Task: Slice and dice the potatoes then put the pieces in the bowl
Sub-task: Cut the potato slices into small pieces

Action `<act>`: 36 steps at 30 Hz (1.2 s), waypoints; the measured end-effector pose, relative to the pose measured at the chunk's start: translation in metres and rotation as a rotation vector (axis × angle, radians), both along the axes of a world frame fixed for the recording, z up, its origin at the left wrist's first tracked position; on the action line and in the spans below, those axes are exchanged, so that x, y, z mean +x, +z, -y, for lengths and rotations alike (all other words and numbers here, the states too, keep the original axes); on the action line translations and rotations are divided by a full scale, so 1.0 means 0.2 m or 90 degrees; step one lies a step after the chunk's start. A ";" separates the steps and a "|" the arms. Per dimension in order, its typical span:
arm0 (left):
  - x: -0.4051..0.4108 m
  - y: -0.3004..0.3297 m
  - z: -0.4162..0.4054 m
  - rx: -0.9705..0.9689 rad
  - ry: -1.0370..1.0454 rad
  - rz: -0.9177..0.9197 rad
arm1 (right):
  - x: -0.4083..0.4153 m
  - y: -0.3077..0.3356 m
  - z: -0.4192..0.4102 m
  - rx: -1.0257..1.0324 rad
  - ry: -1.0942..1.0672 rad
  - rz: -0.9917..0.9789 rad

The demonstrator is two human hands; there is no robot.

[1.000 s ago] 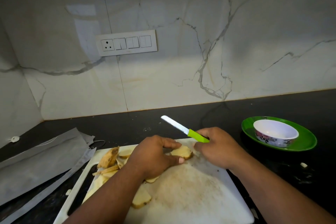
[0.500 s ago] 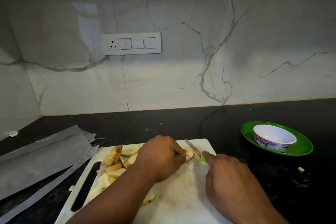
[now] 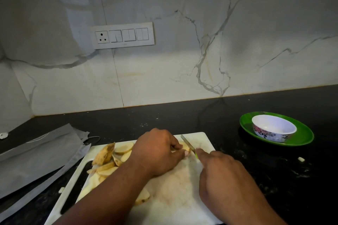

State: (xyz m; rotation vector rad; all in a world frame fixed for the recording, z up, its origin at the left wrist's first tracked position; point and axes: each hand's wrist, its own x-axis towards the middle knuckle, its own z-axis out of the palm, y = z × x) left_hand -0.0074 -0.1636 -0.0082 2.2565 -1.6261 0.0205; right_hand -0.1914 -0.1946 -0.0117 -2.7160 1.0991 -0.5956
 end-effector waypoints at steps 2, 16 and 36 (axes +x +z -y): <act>-0.01 0.00 0.01 -0.004 -0.003 0.004 | 0.00 -0.01 0.00 -0.001 0.003 0.008; 0.03 -0.05 0.02 -0.037 0.018 -0.096 | 0.01 0.02 0.00 -0.020 0.036 -0.025; 0.06 -0.06 -0.02 -0.032 0.001 -0.124 | -0.19 0.16 -0.18 0.009 -0.020 -0.105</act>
